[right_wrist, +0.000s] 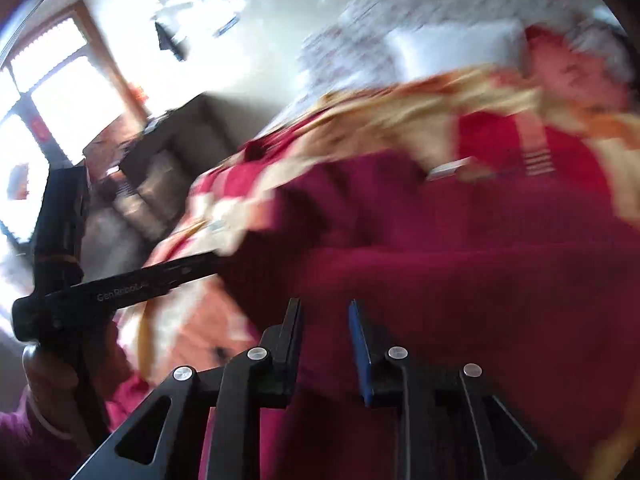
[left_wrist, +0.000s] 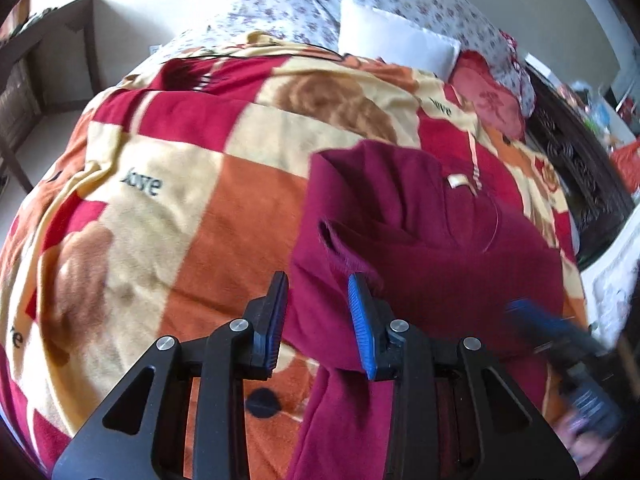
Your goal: Fold small clothes
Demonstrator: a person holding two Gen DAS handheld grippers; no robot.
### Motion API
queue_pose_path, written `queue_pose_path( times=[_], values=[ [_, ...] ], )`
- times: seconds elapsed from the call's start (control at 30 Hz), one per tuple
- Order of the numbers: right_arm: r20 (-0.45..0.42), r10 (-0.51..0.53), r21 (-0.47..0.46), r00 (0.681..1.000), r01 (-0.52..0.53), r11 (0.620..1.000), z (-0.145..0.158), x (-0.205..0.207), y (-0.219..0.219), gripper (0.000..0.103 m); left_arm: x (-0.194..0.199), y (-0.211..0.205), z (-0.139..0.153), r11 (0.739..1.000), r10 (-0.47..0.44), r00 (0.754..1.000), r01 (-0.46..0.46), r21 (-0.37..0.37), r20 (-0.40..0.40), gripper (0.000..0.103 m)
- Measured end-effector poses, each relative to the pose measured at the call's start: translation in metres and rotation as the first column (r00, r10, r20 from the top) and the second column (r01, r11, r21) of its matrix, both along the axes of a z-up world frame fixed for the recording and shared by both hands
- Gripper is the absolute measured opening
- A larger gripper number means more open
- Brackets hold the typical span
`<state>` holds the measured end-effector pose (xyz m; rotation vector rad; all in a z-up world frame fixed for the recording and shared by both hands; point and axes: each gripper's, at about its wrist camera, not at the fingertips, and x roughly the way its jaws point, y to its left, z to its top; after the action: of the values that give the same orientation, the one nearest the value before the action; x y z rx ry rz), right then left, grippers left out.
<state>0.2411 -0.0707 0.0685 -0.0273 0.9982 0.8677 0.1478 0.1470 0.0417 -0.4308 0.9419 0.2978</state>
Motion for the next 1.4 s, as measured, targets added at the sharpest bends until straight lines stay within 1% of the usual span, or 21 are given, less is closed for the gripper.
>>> queue_pose_path(
  times=[0.07, 0.13, 0.2, 0.27, 0.3, 0.33, 0.4, 0.47, 0.5, 0.53, 0.6, 0.67, 0.7, 0.73, 0.83, 0.97, 1.03, 1.17, 1.2, 1.27, 1.4],
  values=[
    [0.041, -0.086, -0.057, 0.995, 0.089, 0.994, 0.004, 0.011, -0.035, 0.022, 0.006, -0.008, -0.006, 1.000, -0.016, 1.000, 0.017, -0.022, 0.003, 0.030],
    [0.073, -0.168, -0.124, 0.983, 0.176, 0.977, 0.001, 0.025, -0.069, 0.022, 0.011, -0.015, -0.011, 0.999, -0.024, 1.000, 0.025, -0.030, 0.008, 0.030],
    [0.078, -0.246, -0.207, 0.966, 0.257, 0.944, -0.013, 0.043, -0.098, 0.022, 0.016, -0.020, -0.013, 0.999, -0.025, 1.000, 0.025, -0.024, 0.004, 0.030],
    [0.093, -0.276, -0.290, 0.957, 0.291, 0.912, -0.033, 0.060, -0.115, 0.022, 0.019, -0.023, -0.012, 0.999, -0.024, 1.000, 0.024, -0.024, 0.002, 0.031],
    [0.108, -0.307, -0.329, 0.946, 0.325, 0.887, -0.043, 0.068, -0.125, 0.022, 0.019, -0.023, -0.010, 0.999, -0.023, 1.000, 0.024, -0.029, 0.001, 0.031],
    [0.086, -0.333, -0.305, 0.939, 0.343, 0.889, -0.046, 0.073, -0.135, 0.023, 0.018, -0.024, -0.006, 0.999, -0.024, 1.000, 0.024, -0.032, 0.009, 0.032],
    [0.033, -0.367, -0.236, 0.930, 0.364, 0.901, -0.038, 0.077, -0.156, 0.022, 0.014, -0.025, 0.003, 1.000, -0.024, 0.999, 0.024, -0.015, 0.033, 0.036],
    [0.051, -0.369, -0.196, 0.928, 0.372, 0.907, -0.026, 0.077, -0.163, 0.024, 0.010, -0.025, 0.012, 1.000, -0.014, 0.998, 0.012, 0.017, 0.064, 0.045],
    [0.062, -0.374, -0.186, 0.926, 0.379, 0.907, -0.021, 0.077, -0.165, 0.028, 0.011, -0.025, 0.014, 1.000, -0.009, 0.997, 0.008, 0.021, 0.073, 0.047],
    [0.056, -0.378, -0.174, 0.924, 0.381, 0.908, -0.020, 0.077, -0.167, 0.038, 0.011, -0.024, 0.015, 1.000, -0.011, 0.996, 0.009, 0.018, 0.084, 0.048],
    [-0.003, -0.388, -0.130, 0.922, 0.385, 0.914, -0.024, 0.083, -0.168, 0.053, 0.014, -0.026, 0.013, 1.000, -0.017, 0.996, 0.017, 0.008, 0.082, 0.048],
    [-0.067, -0.383, -0.128, 0.921, 0.373, 0.919, -0.034, 0.086, -0.165, 0.054, 0.017, -0.029, 0.009, 0.999, -0.033, 0.997, 0.032, 0.011, 0.070, 0.048],
    [-0.098, -0.369, -0.138, 0.924, 0.354, 0.925, -0.041, 0.090, -0.161, 0.052, 0.019, -0.033, 0.006, 0.999, -0.050, 0.997, 0.049, 0.021, 0.067, 0.048],
    [-0.106, -0.363, -0.147, 0.926, 0.346, 0.927, -0.047, 0.090, -0.159, 0.038, 0.021, -0.036, 0.003, 0.998, -0.063, 0.996, 0.061, 0.035, 0.062, 0.048],
    [-0.063, -0.366, -0.134, 0.928, 0.356, 0.925, -0.045, 0.086, -0.159, 0.015, 0.026, -0.037, -0.014, 0.995, -0.070, 0.998, 0.070, 0.077, -0.001, 0.048],
    [-0.029, -0.393, -0.174, 0.919, 0.382, 0.908, -0.048, 0.089, -0.162, 0.012, 0.031, -0.031, -0.046, 0.997, -0.043, 0.996, 0.047, 0.064, -0.076, 0.049],
    [-0.004, -0.394, -0.191, 0.919, 0.386, 0.902, -0.049, 0.089, -0.160, 0.012, 0.030, -0.032, -0.052, 0.994, -0.030, 0.996, 0.038, 0.101, -0.080, 0.049],
    [0.013, -0.430, -0.175, 0.903, 0.425, 0.888, -0.028, 0.081, -0.170, 0.012, 0.024, -0.029, -0.049, 0.996, -0.020, 0.997, 0.026, 0.083, -0.076, 0.049],
    [0.008, -0.424, -0.158, 0.906, 0.419, 0.894, -0.021, 0.076, -0.172, 0.012, 0.022, -0.029, -0.047, 0.996, -0.023, 0.997, 0.029, 0.090, -0.076, 0.049],
    [-0.009, -0.373, -0.132, 0.928, 0.368, 0.920, -0.011, 0.062, -0.167, 0.014, 0.019, -0.031, -0.045, 0.994, -0.020, 0.996, 0.029, 0.107, -0.083, 0.049],
    [0.017, -0.294, -0.182, 0.956, 0.292, 0.939, -0.014, 0.037, -0.148, 0.014, 0.013, -0.036, -0.041, 0.992, -0.009, 0.997, 0.020, 0.126, -0.083, 0.049]
  ],
)
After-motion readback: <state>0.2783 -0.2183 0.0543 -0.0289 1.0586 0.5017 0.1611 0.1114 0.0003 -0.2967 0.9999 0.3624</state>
